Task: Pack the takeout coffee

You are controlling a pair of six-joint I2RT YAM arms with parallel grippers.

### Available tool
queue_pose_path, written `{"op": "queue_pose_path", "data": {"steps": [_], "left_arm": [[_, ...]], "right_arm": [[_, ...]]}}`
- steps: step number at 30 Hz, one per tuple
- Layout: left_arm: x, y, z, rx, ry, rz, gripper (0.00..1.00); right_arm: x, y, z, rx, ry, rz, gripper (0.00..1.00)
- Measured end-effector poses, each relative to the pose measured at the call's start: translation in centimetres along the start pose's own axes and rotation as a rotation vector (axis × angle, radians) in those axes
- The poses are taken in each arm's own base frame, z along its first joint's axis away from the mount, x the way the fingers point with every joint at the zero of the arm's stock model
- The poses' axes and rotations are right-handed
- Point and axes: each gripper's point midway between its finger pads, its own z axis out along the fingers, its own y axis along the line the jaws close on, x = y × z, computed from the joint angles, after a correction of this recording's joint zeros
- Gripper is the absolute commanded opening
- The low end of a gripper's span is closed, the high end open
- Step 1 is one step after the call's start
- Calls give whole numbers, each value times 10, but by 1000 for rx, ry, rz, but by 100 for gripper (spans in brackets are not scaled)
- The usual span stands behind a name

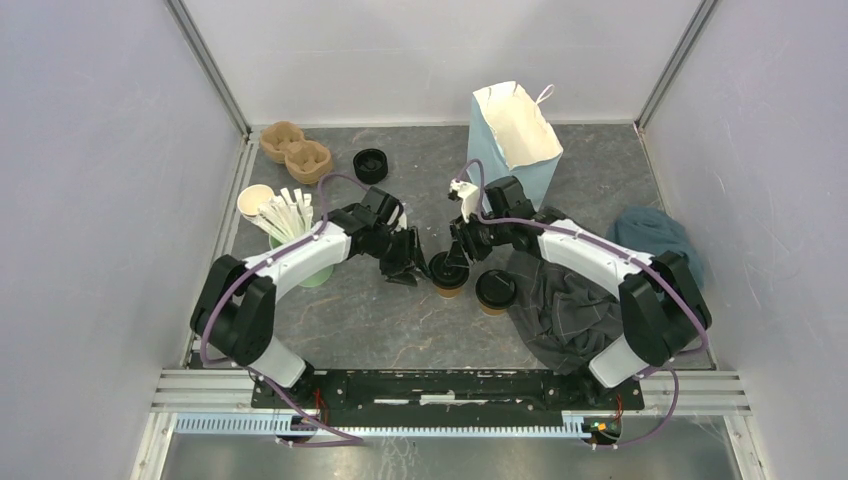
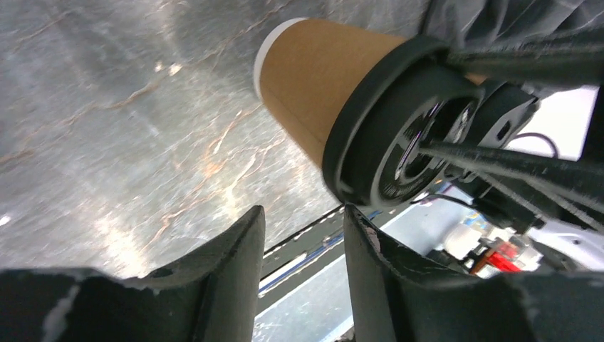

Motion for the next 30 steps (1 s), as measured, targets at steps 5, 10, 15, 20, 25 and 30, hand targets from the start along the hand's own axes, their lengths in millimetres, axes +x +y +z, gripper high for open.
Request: {"op": "queue_pose_path", "data": {"steps": [5, 10, 15, 20, 25, 30], "left_arm": [[3, 4, -18, -40, -36, 34, 58], [-6, -2, -33, -10, -85, 33, 65], [-34, -10, -42, 29, -137, 17, 68], [-49, -18, -30, 67, -130, 25, 68], [-50, -13, -13, 73, -84, 8, 70], [-51, -18, -9, 109, -69, 14, 70]], "right_arm": [[-2, 3, 4, -55, 26, -82, 49], [-5, 5, 2, -72, 60, -109, 61], [-4, 6, -5, -49, 110, -71, 74], [0, 5, -13, -14, 157, -23, 80], [5, 7, -20, 8, 181, 14, 82], [6, 8, -21, 5, 183, 25, 80]]}}
